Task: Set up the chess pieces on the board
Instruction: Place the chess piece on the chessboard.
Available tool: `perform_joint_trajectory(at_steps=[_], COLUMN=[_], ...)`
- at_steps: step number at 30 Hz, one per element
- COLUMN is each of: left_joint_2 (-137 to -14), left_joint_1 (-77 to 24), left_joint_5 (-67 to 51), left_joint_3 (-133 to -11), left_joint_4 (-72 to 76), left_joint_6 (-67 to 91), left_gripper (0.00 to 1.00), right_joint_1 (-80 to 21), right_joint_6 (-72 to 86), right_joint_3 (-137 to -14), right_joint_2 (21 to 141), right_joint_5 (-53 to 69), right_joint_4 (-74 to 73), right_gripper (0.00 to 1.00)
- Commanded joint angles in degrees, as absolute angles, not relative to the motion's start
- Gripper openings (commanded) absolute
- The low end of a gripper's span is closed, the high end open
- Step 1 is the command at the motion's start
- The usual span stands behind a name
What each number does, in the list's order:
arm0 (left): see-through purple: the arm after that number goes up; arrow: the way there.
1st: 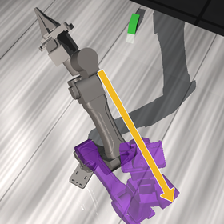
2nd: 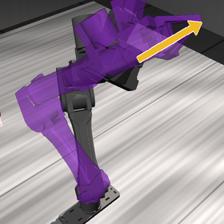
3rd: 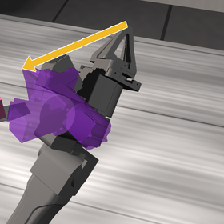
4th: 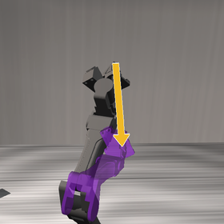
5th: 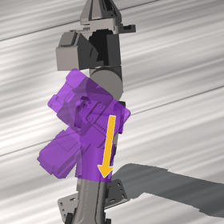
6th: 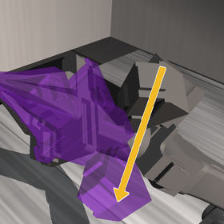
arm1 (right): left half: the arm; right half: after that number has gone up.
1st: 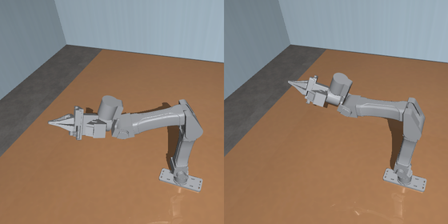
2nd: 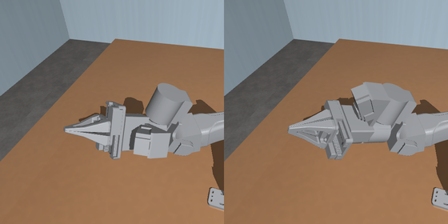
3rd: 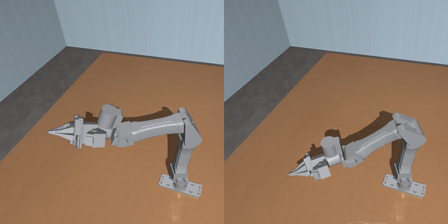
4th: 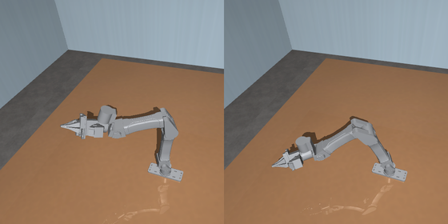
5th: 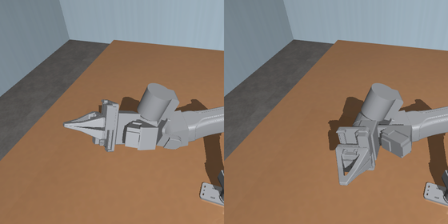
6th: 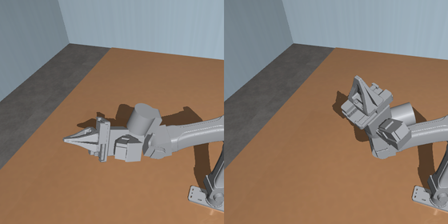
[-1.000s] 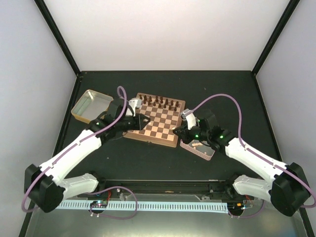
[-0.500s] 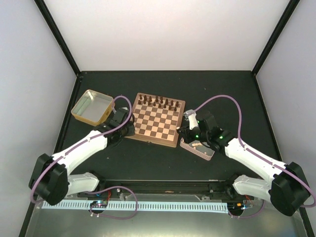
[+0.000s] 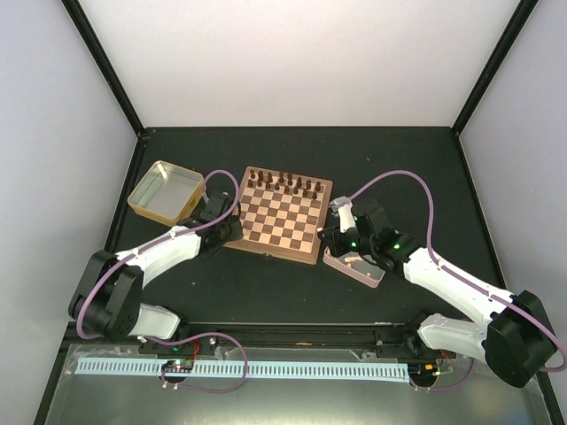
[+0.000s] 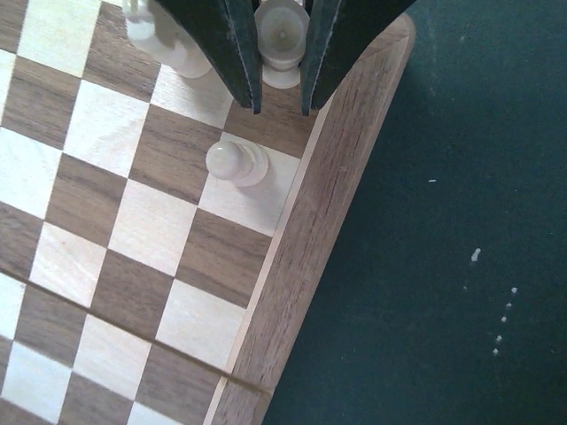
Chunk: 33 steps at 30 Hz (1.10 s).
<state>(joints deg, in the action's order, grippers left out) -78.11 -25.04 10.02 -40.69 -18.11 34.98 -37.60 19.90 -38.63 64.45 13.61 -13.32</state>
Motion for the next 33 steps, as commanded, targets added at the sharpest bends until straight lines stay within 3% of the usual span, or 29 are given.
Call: perform_joint_trajectory(at_steps=[1,19,28,33], left_joint_2=[-79.49,-81.38,-76.92,-70.22], left_joint_1=[-24.52,-24.48,-24.52,-24.52], left_joint_5=[9.07,9.56,8.99,10.05], left_joint_3=[-39.49,-36.45,-36.12,-36.27], left_joint_4=[-13.38,-7.86,-11.69,-15.18], left_joint_6=[34.62,32.35,32.78,34.33], left_gripper=[0.07,0.16,0.33,0.37], right_joint_1=[-37.76,-37.73,-37.75,-37.85], right_joint_6=[20.43,20.83,21.22,20.55], right_joint_3=[-38.49,-38.67,-39.2,-39.2], right_joint_2=[64.77,64.64,64.67,64.89], right_joint_5=[12.57,12.66,14.36,18.8], right_joint_4=[-13.01,-13.66,-13.18,-11.21], right_gripper=[0.01,0.02,0.03,0.03])
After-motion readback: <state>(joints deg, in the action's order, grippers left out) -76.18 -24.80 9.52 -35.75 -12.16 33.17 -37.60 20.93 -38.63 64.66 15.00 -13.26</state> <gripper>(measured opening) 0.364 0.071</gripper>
